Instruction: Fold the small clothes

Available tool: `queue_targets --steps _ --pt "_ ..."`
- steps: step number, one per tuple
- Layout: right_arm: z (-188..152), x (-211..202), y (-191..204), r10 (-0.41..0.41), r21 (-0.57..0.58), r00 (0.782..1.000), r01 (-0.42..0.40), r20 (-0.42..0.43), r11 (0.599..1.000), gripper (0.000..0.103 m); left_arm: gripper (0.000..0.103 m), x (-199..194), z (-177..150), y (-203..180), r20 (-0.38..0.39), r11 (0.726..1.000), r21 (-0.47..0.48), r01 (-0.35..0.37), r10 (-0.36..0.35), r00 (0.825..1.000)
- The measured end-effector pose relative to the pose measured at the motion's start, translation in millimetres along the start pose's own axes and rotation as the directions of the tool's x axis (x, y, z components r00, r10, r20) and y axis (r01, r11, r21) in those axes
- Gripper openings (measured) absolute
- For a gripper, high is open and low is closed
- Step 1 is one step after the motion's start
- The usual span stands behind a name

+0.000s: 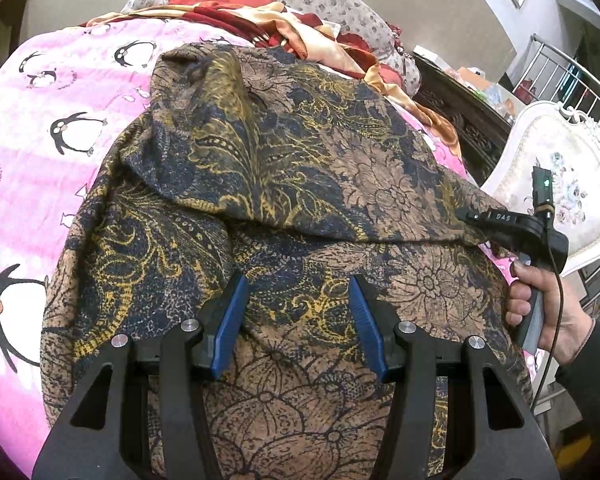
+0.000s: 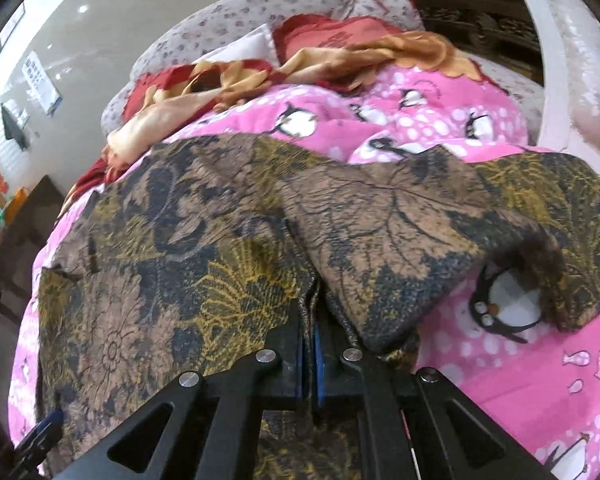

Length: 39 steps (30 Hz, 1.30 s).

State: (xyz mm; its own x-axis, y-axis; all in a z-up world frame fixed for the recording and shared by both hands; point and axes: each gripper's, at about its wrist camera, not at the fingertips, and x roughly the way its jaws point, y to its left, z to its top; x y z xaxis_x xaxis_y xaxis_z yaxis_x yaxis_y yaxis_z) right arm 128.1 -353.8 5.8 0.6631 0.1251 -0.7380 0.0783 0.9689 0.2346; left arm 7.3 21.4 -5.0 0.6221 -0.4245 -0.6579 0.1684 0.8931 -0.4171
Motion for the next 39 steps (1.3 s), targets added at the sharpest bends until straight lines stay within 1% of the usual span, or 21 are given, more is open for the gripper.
queue_targets --steps 3,7,10,12,15,16,18,19,23,26,27,29,30,31,33,34,35,36,37,38,39 --pt "-4 -2 -1 -0.028 -0.01 0.999 0.028 0.02 1.0 0.004 0.052 1 0 1 0.0 1.0 -0.001 0.002 -0.002 1.0" --pt "-7 -6 -5 -0.03 0.01 0.999 0.03 0.03 1.0 0.004 0.052 1 0 2 0.001 1.0 -0.005 0.006 -0.006 1.0" --pt "-9 -8 -9 0.007 0.017 1.0 -0.007 0.02 1.0 0.004 0.052 1 0 2 0.002 1.0 -0.009 0.01 -0.01 1.0" --pt "-10 -8 -13 0.01 0.014 1.0 -0.01 0.017 1.0 0.004 0.052 1 0 2 0.002 1.0 -0.01 0.011 -0.011 1.0" --pt "-11 0 -17 0.049 0.026 0.998 -0.048 -0.045 0.999 0.004 0.052 1 0 1 0.002 1.0 -0.01 0.011 -0.011 1.0" --pt "-11 -1 -17 0.053 0.017 0.997 -0.052 -0.05 0.999 0.004 0.052 1 0 1 0.002 1.0 -0.011 0.011 -0.011 1.0" --pt "-10 -11 -16 0.066 0.007 0.997 -0.066 -0.047 0.998 0.004 0.052 1 0 1 0.002 1.0 -0.01 0.01 -0.01 1.0" --pt "-10 -19 -16 0.081 0.006 0.996 -0.081 -0.037 0.997 0.007 0.052 1 0 2 0.001 1.0 -0.011 0.011 -0.011 1.0" --pt "-10 -53 -8 0.068 -0.048 0.997 -0.067 0.028 0.997 0.008 0.052 -7 2 -1 0.012 1.0 -0.007 0.006 -0.006 1.0" --pt "-7 -62 8 0.114 -0.098 0.991 -0.108 0.064 0.989 0.008 0.052 -31 19 -1 0.117 1.0 -0.029 -0.006 0.009 0.993" --pt "-5 -59 16 0.114 -0.118 0.991 -0.106 0.066 0.987 0.008 0.052 -35 28 1 0.144 0.999 -0.036 -0.007 0.013 0.989" --pt "-1 -45 29 0.108 -0.132 0.993 -0.101 0.053 0.986 0.008 0.052 -36 53 4 0.184 0.998 -0.039 -0.057 0.064 0.981" --pt "0 -37 32 0.094 -0.13 0.995 -0.088 0.044 0.988 0.008 0.052 -32 66 6 0.189 0.996 -0.05 -0.076 0.084 0.978" --pt "1 -26 35 0.075 -0.124 0.997 -0.071 0.026 0.99 0.008 0.052 -25 78 9 0.185 0.995 -0.061 -0.074 0.084 0.979" --pt "2 -2 38 0.042 -0.106 0.999 -0.043 -0.016 0.993 0.008 0.049 -8 102 13 0.169 0.995 -0.093 -0.039 0.055 0.984" --pt "-1 8 41 0.021 -0.112 0.999 -0.024 -0.033 0.993 0.008 0.044 0 111 15 0.162 0.995 -0.097 -0.029 0.044 0.986" --pt "-6 8 42 0.008 -0.122 1.0 -0.007 0.009 0.992 0.008 0.041 10 119 15 0.149 0.995 -0.097 -0.034 0.048 0.988" --pt "-10 7 44 -0.005 -0.137 1.0 0.009 0.031 0.991 0.009 0.04 20 124 17 0.132 0.994 -0.098 -0.05 0.063 0.989" --pt "-13 7 45 -0.019 -0.15 0.999 0.026 0.049 0.988 0.01 0.03 34 128 21 0.103 0.992 -0.105 -0.076 0.086 0.991" --pt "-14 6 47 -0.033 -0.157 0.998 0.041 0.056 0.987 0.012 0.027 46 129 27 0.072 0.989 -0.119 -0.088 0.097 0.993" --pt "-15 7 47 -0.043 -0.155 0.997 0.052 0.058 0.987 0.016 0.027 62 129 35 0.035 0.984 -0.141 -0.111 0.117 0.992"
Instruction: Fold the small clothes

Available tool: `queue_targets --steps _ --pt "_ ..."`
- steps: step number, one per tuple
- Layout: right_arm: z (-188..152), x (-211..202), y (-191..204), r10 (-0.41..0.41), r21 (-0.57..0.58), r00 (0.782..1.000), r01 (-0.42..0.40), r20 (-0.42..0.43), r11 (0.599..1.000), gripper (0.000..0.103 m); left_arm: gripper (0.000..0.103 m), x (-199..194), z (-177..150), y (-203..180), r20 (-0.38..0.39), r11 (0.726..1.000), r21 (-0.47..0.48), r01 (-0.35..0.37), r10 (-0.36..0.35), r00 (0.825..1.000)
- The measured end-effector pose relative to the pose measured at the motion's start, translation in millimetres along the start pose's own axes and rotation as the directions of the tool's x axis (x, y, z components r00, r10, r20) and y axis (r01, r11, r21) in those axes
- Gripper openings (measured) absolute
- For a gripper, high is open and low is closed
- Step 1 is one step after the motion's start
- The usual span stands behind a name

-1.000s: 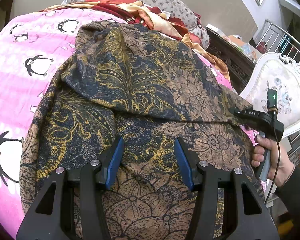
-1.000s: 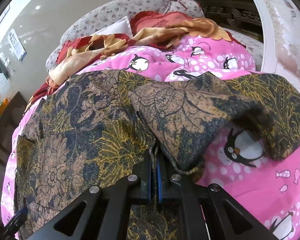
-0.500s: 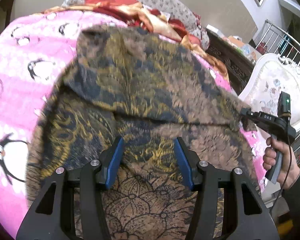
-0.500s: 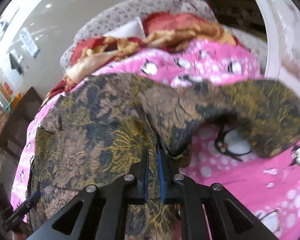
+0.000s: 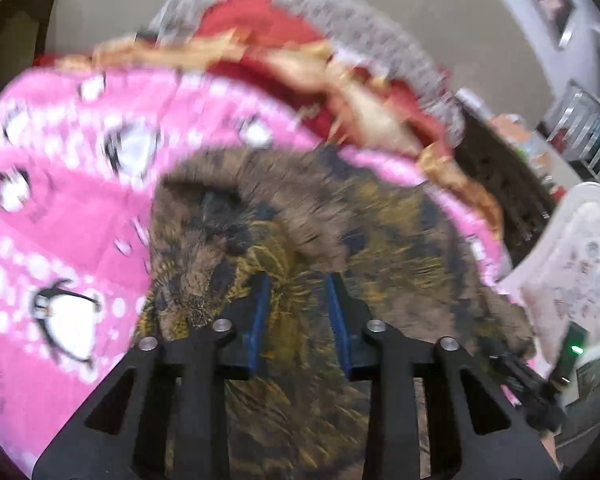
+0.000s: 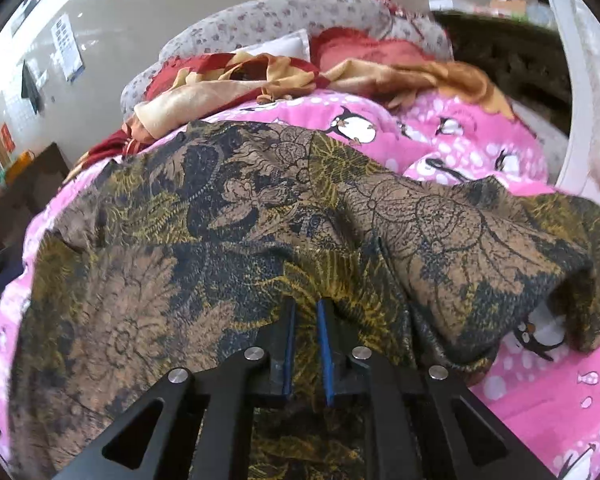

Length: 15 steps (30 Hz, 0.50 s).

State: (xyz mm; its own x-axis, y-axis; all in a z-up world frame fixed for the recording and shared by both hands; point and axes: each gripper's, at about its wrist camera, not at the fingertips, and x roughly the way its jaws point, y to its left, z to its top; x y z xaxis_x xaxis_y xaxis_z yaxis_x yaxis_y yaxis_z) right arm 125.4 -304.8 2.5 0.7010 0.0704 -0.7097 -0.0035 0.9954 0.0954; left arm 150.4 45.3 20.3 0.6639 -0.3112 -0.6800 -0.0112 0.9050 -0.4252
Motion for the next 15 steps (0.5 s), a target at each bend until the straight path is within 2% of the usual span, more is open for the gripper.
queue_targets --steps 1,2,3,4,6,8,9,12,15 --pt "-1 0 -2 -0.023 0.01 1.0 0.023 0.0 1.0 0.025 0.027 10 0 6 -0.015 1.0 -0.008 -0.029 0.029 0.999" --pt "-2 0 -4 -0.034 0.021 0.999 0.034 0.0 0.999 0.029 0.023 25 -2 13 -0.055 0.998 -0.018 -0.06 0.059 0.997" --pt "-2 0 -7 -0.033 0.034 0.999 0.033 0.0 0.999 0.034 0.017 33 -3 18 -0.065 0.998 -0.024 -0.061 0.059 0.996" --pt "-3 -1 -9 -0.02 0.048 1.0 0.02 0.0 0.999 0.034 0.015 33 -3 21 -0.04 0.998 -0.023 -0.055 0.054 0.998" --pt "-4 -2 -11 -0.019 0.048 1.0 0.019 -0.001 0.999 0.034 0.015 34 0 24 -0.064 0.998 -0.052 -0.03 0.026 0.998" --pt "-4 -2 -9 -0.037 0.036 0.999 0.037 -0.001 0.999 0.034 0.015 28 3 21 -0.092 0.999 -0.033 -0.017 0.014 0.996" --pt "-2 0 -5 -0.047 0.029 0.999 0.047 -0.001 0.998 0.035 0.015 22 4 20 -0.092 1.0 -0.022 -0.01 0.008 0.996" --pt "0 1 -2 -0.064 0.018 0.998 0.064 -0.001 0.998 0.035 0.015 -15 -7 14 -0.029 0.999 0.005 0.038 -0.038 0.999" --pt "4 -3 1 -0.064 0.01 0.998 0.064 -0.015 0.998 0.036 0.015 -38 -26 10 -0.027 0.999 0.026 0.037 -0.037 0.999"
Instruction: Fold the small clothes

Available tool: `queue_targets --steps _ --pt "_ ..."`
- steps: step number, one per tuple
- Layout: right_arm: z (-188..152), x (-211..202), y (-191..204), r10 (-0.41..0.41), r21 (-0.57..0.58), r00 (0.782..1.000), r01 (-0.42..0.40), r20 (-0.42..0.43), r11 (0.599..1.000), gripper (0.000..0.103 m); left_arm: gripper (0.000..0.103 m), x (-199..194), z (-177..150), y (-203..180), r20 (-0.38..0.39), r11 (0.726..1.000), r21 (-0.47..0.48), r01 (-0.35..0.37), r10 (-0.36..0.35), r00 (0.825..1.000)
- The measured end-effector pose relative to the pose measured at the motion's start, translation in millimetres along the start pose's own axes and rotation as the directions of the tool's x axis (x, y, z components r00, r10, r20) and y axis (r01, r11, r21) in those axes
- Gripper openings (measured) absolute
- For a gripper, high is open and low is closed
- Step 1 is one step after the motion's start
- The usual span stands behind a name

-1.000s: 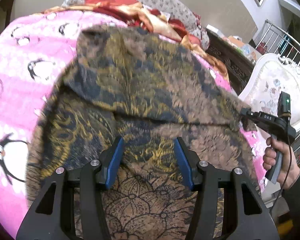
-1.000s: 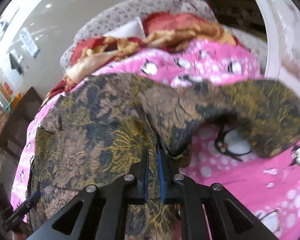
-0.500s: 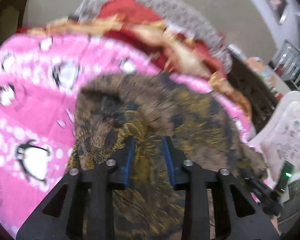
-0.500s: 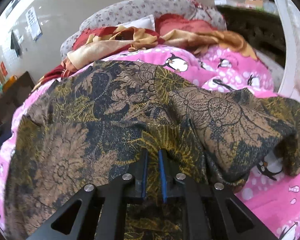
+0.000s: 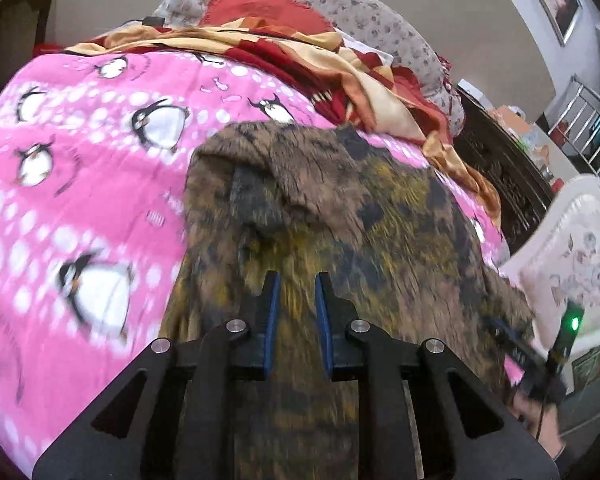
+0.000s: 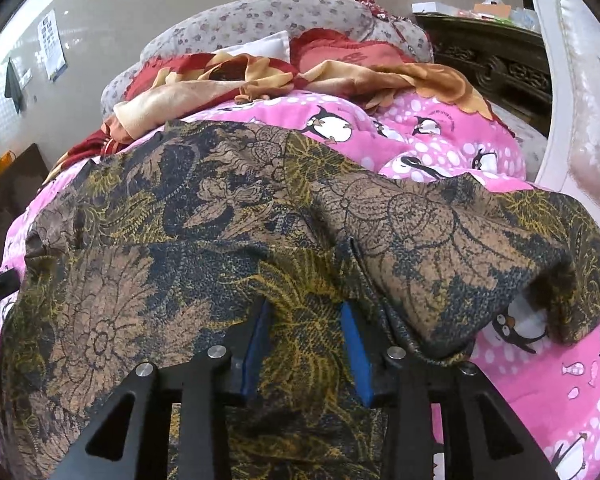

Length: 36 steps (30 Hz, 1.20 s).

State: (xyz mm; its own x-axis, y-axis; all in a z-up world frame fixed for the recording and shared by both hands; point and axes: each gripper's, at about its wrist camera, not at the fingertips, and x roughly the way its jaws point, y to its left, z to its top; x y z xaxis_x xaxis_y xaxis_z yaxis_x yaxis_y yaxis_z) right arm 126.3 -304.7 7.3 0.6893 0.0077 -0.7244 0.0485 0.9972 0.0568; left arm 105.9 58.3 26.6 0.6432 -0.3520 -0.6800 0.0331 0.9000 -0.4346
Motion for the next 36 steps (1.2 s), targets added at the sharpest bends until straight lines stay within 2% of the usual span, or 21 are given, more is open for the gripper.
queue_targets --steps 2,5,6,8,9,10,11,12,14,16,20,21,24,25,27,29,30,31,32,34,36 --pt "0 -14 5 0.008 -0.006 1.0 -0.008 -0.001 1.0 0.036 0.015 0 -16 -5 -0.032 1.0 0.014 0.018 -0.017 0.999" --pt "-13 -34 24 0.061 -0.061 0.998 -0.06 0.006 0.996 0.036 0.016 15 -40 -1 -0.082 0.998 0.04 -0.052 0.055 0.995" --pt "-18 -32 30 0.046 -0.083 0.999 -0.047 -0.016 0.995 0.038 0.016 17 -43 1 -0.055 0.999 0.028 -0.041 0.042 0.998" --pt "-32 -13 39 -0.003 -0.125 0.993 -0.013 -0.121 0.992 0.058 0.016 15 -48 4 -0.02 1.0 0.012 -0.024 0.024 1.0" --pt "-33 -14 39 -0.017 -0.131 0.995 0.005 -0.097 0.991 0.065 0.016 14 -49 4 -0.012 1.0 -0.004 -0.02 0.02 1.0" --pt "-31 -13 35 -0.042 -0.119 0.994 0.03 -0.101 0.992 0.079 0.016 12 -51 4 -0.004 1.0 -0.008 -0.023 0.022 1.0" --pt "-31 -9 31 -0.054 -0.096 0.991 0.043 -0.118 0.994 0.086 0.016 11 -52 2 0.004 1.0 0.0 -0.031 0.031 1.0" --pt "-30 -6 23 -0.02 -0.055 0.99 0.012 -0.138 0.998 0.091 0.016 8 -53 -1 0.012 0.999 0.008 -0.045 0.045 0.999" --pt "-31 -5 9 0.058 0.007 0.987 -0.057 -0.152 0.998 0.094 0.016 7 -56 -8 0.024 0.996 0.036 -0.087 0.086 0.996" --pt "-33 -5 11 0.077 -0.013 0.985 -0.08 -0.155 0.997 0.102 0.018 8 -57 -8 0.03 0.993 0.048 -0.105 0.103 0.994" --pt "-31 -15 7 0.086 -0.025 0.986 -0.09 -0.146 0.996 0.1 0.018 11 -56 -1 0.021 0.997 0.018 -0.081 0.08 0.997" --pt "-30 -24 4 0.091 -0.013 0.988 -0.094 -0.121 0.996 0.09 0.018 10 -56 2 0.02 0.998 0.008 -0.069 0.068 0.997" --pt "-19 -73 -44 0.122 0.091 0.991 -0.127 0.055 0.988 0.086 0.018 8 -56 9 0.022 0.999 -0.025 -0.026 0.026 0.999" --pt "-16 -94 -79 0.106 0.149 0.986 -0.126 0.132 0.981 0.086 0.018 8 -56 11 0.023 0.999 -0.034 -0.016 0.017 1.0" --pt "-15 -115 -134 0.06 0.238 0.977 -0.108 0.204 0.965 0.087 0.018 7 -56 11 0.026 0.999 -0.039 -0.015 0.016 1.0" --pt "-20 -123 -217 -0.005 0.399 0.978 -0.08 0.208 0.913 0.085 0.018 8 -56 8 0.026 0.999 -0.028 -0.032 0.032 0.999" --pt "-24 -123 -242 -0.017 0.456 0.981 -0.075 0.195 0.887 0.069 0.018 8 -56 6 0.027 0.999 -0.019 -0.044 0.044 0.999" --pt "-31 -119 -278 -0.024 0.543 0.984 -0.077 0.175 0.836 0.053 0.018 8 -56 3 0.026 0.998 -0.01 -0.056 0.056 0.998" --pt "-42 -116 -310 -0.019 0.626 0.986 -0.091 0.167 0.775 0.051 0.018 8 -56 2 0.026 0.998 -0.004 -0.063 0.063 0.998" --pt "-54 -105 -344 0.056 0.701 0.981 -0.174 0.188 0.691 0.046 0.018 9 -56 3 0.025 0.998 -0.004 -0.065 0.065 0.998" --pt "-63 -92 -363 0.149 0.736 0.96 -0.278 0.237 0.617 0.045 0.018 9 -56 2 0.025 0.998 -0.005 -0.063 0.063 0.998"
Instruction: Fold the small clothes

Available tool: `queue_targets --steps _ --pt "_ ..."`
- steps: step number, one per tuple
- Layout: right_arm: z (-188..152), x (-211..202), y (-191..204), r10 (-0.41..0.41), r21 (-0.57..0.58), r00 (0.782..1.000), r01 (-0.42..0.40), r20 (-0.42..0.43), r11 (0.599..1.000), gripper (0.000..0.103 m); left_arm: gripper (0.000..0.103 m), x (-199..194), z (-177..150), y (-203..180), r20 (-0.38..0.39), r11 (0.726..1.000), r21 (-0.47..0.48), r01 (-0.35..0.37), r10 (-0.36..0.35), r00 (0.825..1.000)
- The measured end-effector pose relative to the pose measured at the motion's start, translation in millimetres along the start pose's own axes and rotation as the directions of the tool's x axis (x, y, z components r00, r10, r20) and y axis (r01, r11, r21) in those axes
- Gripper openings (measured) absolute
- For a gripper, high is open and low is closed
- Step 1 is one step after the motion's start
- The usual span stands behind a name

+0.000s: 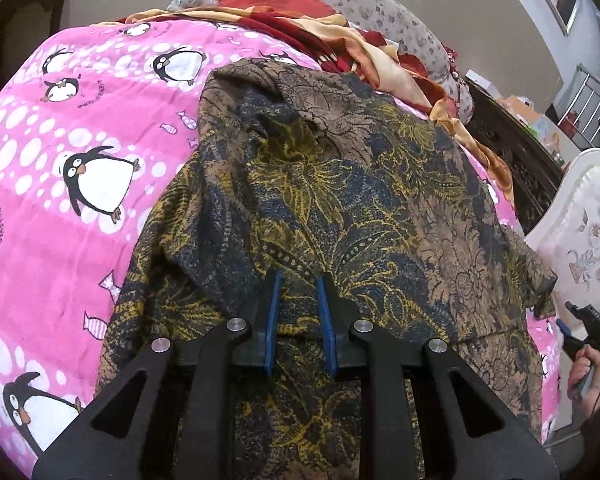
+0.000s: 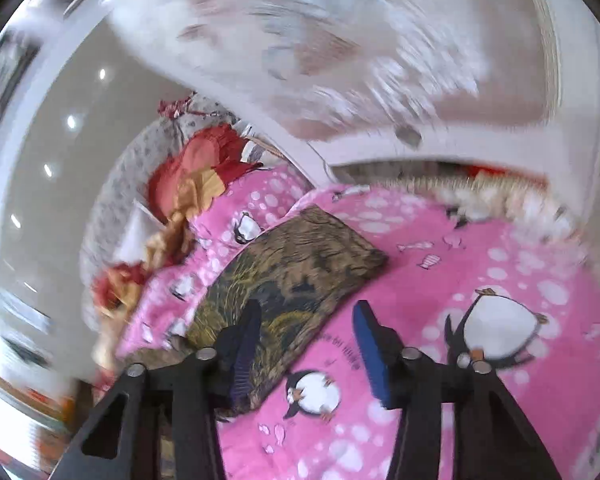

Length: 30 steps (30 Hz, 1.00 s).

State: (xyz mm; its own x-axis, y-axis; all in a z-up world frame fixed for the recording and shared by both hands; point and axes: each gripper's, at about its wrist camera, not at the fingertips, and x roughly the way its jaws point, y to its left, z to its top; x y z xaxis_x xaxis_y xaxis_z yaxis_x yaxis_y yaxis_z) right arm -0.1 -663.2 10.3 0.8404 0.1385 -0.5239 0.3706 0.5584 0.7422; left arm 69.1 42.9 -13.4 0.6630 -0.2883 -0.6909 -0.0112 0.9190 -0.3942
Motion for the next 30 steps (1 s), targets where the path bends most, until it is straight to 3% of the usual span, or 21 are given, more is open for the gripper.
queue_targets --steps 2,4,9,11,13,15,19,24,27,30 --pt "4 14 -16 0.063 0.092 0.997 -0.059 -0.041 0.994 0.045 0.018 0 0 -1 0.0 1.0 -0.001 0.001 -0.001 1.0" --pt "3 20 -19 0.084 0.139 0.996 -0.082 -0.004 0.987 0.045 0.018 0 0 -1 0.0 1.0 0.001 -0.003 0.003 1.0" --pt "13 35 -9 0.103 0.131 0.994 -0.108 0.042 0.985 0.045 0.018 0 1 -1 0.0 1.0 -0.001 -0.001 0.001 1.0" --pt "15 40 -1 0.095 0.088 0.995 -0.098 0.039 0.991 0.035 0.018 1 1 -1 0.0 1.0 -0.001 -0.001 0.001 1.0" --pt "15 45 9 0.052 0.036 0.998 -0.053 0.026 0.998 0.008 0.018 1 1 0 -0.001 1.0 0.0 0.0 0.0 1.0" --pt "16 40 23 0.003 -0.042 0.999 -0.002 0.041 0.999 0.004 0.018 1 1 -1 -0.002 1.0 0.0 0.002 -0.002 1.0" --pt "36 1 85 -0.049 -0.238 0.989 0.082 0.141 0.968 0.003 0.018 1 1 1 -0.001 1.0 -0.006 0.007 -0.007 1.0" --pt "67 -67 167 0.012 -0.392 0.963 0.098 0.268 0.915 0.003 0.018 1 1 2 0.0 1.0 -0.016 0.014 -0.014 1.0" --pt "62 -84 217 0.068 -0.496 0.965 0.068 0.253 0.866 0.003 0.018 1 1 2 -0.001 1.0 -0.023 0.021 -0.021 1.0" --pt "33 -81 261 0.154 -0.552 0.973 -0.033 0.175 0.833 0.003 0.018 -4 2 5 -0.009 0.998 -0.046 0.031 -0.032 0.999"
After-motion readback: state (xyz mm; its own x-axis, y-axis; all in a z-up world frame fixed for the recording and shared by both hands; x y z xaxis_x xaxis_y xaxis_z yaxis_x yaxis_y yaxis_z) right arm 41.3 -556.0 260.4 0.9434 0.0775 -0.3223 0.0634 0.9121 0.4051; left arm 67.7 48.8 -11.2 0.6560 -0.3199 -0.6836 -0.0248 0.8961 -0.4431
